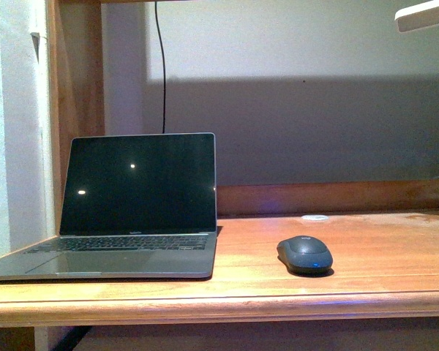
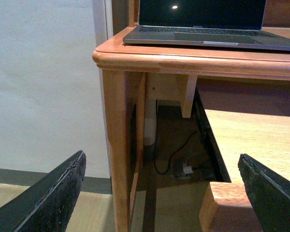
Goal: Place mouse
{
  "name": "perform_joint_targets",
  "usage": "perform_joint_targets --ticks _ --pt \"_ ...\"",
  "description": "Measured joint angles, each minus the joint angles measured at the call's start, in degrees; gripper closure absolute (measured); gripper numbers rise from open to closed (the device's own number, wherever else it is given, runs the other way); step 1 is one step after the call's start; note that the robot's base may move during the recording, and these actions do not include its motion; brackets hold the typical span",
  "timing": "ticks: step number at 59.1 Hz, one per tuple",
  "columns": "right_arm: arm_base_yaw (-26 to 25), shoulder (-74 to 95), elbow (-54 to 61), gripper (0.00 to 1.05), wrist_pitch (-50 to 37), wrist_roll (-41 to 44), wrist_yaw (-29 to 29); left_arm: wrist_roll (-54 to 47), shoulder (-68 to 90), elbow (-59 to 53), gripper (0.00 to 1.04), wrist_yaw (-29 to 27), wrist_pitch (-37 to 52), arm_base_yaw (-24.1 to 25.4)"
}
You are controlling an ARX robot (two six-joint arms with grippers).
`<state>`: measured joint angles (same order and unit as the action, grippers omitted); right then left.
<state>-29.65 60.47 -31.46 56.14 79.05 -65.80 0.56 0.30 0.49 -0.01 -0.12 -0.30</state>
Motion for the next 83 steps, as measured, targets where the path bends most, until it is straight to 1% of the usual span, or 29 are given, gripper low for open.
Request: perform_joint_targets --ticks 7,13,14,16,20,24,27,31,35,38,46,51,55,60,67,70,76,83 --pt "5.55 -4.48 3.63 0.07 -13.51 -4.33 2.29 0.0 0.0 0.0 0.08 0.0 0.0 0.0" --pt "11.3 -7.34 6.23 0.07 -25.09 -12.39 5.4 0.0 0.0 0.0 0.08 0.0 0.0 0.0" --pt "13.11 -7.82 6.88 0.07 -28.17 -15.61 6.51 0.0 0.0 0.0 0.08 0.0 0.0 0.0" --pt "15.5 -8.22 7.63 0.07 -31.85 -19.08 7.85 0.0 0.0 0.0 0.08 0.0 0.0 0.0" --pt "19.15 -8.85 8.48 0.07 -36.37 -23.98 9.99 0.0 0.0 0.0 0.08 0.0 0.0 0.0" --pt "22.21 -9.27 8.79 0.07 -38.56 -28.06 10.75 0.0 0.0 0.0 0.08 0.0 0.0 0.0" --pt "23.69 -9.55 8.79 0.07 -39.04 -30.21 10.71 0.0 0.0 0.0 0.08 0.0 0.0 0.0" --pt "24.3 -9.9 8.63 0.07 -37.94 -31.34 10.01 0.0 0.0 0.0 0.08 0.0 0.0 0.0" --pt "23.61 -9.73 7.96 0.07 -34.73 -30.95 8.76 0.0 0.0 0.0 0.08 0.0 0.0 0.0" --pt "22.14 -9.03 7.06 0.07 -31.63 -29.24 7.63 0.0 0.0 0.0 0.08 0.02 0.0 0.0" --pt "14.75 -4.42 3.02 0.07 -23.08 -20.87 5.33 0.0 0.0 0.0 0.08 0.0 0.0 0.0" --pt "12.41 -2.89 1.86 0.07 -20.63 -16.81 5.22 0.0 0.0 0.0 0.08 0.0 0.0 0.0" --pt "10.71 -1.2 0.87 0.07 -17.11 -11.37 5.11 0.0 0.0 0.0 0.08 0.0 0.0 0.0" --pt "8.98 1.14 0.0 0.07 -16.63 -7.89 4.66 0.0 0.0 0.0 0.08 0.0 0.0 0.0" --pt "5.57 4.76 -2.43 0.07 -11.69 -3.21 3.72 0.0 0.0 0.0 0.08 0.0 0.0 0.0" --pt "4.74 5.57 -2.86 0.07 -11.26 -2.6 3.48 0.0 0.0 0.0 0.08 0.0 0.0 0.0" --pt "2.64 7.1 -3.61 0.07 -13.03 -2.64 3.15 0.0 0.0 0.0 0.08 0.0 0.0 0.0" --pt "0.13 9.77 -5.31 0.07 -10.14 -1.27 2.78 0.0 0.0 0.0 0.08 0.0 0.0 0.0"
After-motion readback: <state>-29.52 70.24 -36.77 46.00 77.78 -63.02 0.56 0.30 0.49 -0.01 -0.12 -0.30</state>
